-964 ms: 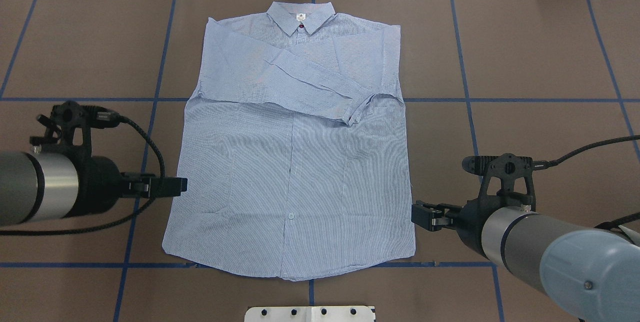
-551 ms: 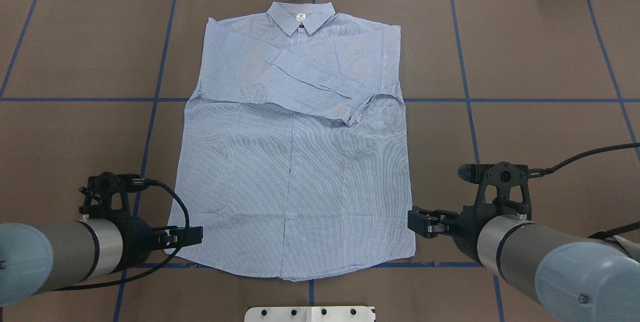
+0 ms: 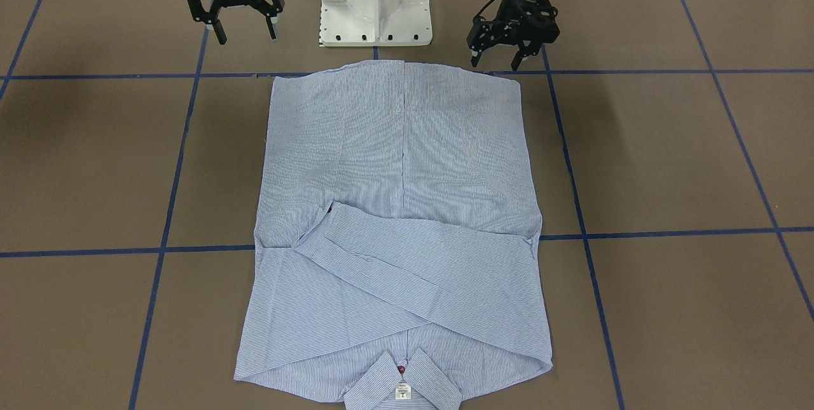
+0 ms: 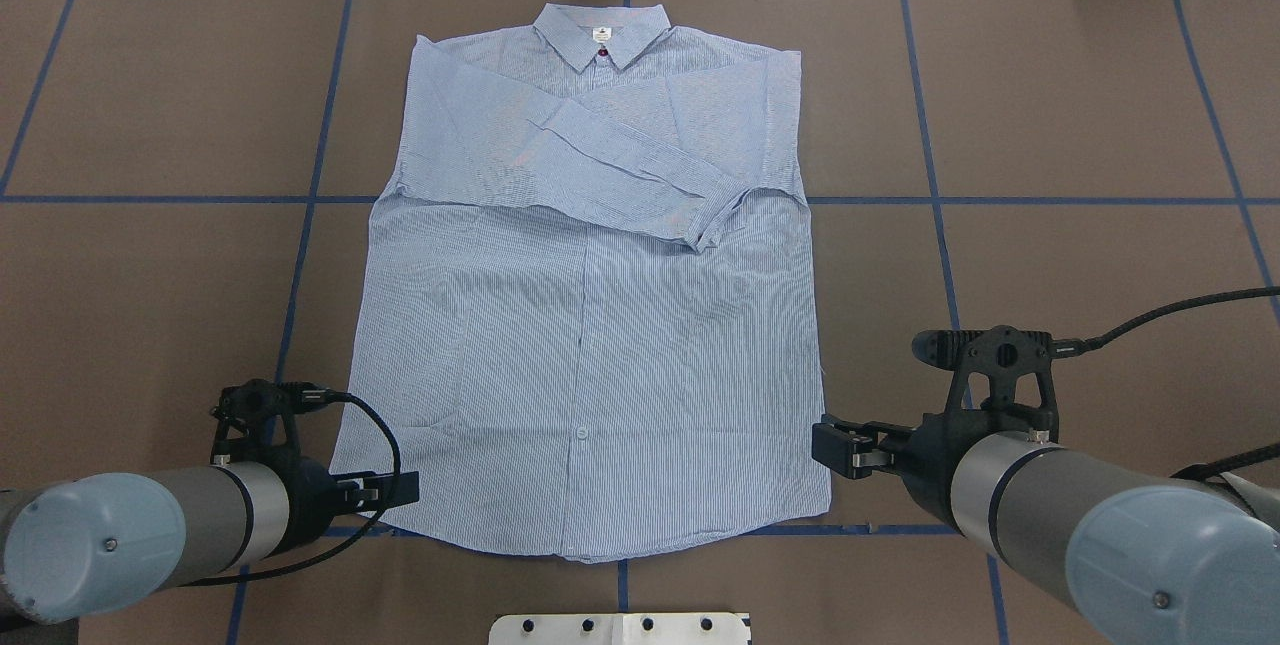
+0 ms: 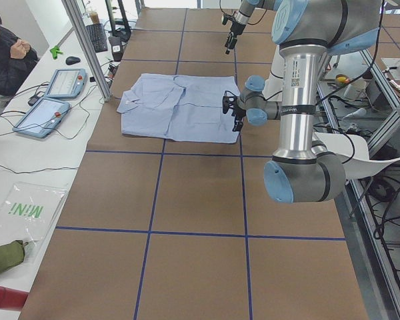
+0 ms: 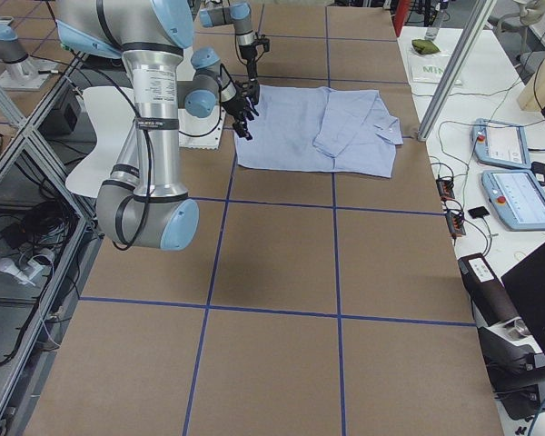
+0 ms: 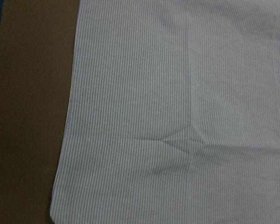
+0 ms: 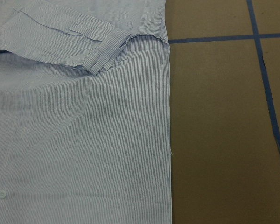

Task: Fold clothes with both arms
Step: 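Lower both grippers to the hem corners nearest the robot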

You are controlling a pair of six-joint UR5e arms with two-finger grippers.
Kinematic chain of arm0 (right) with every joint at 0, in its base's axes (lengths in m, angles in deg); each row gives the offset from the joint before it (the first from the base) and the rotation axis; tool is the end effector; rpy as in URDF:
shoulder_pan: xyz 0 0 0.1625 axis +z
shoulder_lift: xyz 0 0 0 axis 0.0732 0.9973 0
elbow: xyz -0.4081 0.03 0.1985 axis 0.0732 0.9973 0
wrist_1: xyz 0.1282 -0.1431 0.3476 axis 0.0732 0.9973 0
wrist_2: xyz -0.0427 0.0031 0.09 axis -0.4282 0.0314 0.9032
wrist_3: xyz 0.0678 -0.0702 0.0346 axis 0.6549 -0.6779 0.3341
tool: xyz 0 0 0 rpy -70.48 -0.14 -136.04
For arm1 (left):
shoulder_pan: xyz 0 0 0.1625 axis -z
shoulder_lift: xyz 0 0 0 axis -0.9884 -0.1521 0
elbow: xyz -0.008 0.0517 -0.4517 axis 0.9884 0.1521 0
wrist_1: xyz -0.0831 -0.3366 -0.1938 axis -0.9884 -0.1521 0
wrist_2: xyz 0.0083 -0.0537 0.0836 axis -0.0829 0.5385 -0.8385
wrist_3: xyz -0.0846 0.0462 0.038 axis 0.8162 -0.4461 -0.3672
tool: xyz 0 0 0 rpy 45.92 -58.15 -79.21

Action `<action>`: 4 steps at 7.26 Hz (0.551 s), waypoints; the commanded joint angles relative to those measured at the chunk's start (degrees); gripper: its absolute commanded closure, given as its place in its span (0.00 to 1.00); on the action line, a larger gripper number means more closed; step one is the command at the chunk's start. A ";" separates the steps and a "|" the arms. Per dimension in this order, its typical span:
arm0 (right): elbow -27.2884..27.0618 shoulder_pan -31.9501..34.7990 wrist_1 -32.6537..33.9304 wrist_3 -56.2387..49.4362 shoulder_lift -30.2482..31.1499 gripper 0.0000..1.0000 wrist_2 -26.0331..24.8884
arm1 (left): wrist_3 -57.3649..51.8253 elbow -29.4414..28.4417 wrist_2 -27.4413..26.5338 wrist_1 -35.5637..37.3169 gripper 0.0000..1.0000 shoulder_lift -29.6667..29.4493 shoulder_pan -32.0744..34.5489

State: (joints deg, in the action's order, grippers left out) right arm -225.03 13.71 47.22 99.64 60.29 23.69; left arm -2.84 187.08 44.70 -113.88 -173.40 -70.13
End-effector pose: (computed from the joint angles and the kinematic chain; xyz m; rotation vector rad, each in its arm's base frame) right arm -0.3632 -0.2236 0.2980 0.3770 -0.8736 0.1611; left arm 0.4240 -0.2247 0.3926 0.1822 0.9863 -0.1324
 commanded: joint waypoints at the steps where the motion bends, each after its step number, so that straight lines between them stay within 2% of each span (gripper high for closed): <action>1: 0.07 -0.11 0.00 0.02 0.05 0.00 0.01 | -0.05 -2.38 -0.14 -0.31 0.07 0.10 0.21; 4: 0.07 -0.46 0.00 0.02 0.05 0.00 -0.08 | -0.14 -3.36 -0.50 -0.05 0.10 0.71 0.65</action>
State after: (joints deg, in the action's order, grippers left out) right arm -224.97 13.39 47.22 99.65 60.34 23.65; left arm -2.96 184.09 44.27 -114.05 -172.85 -69.68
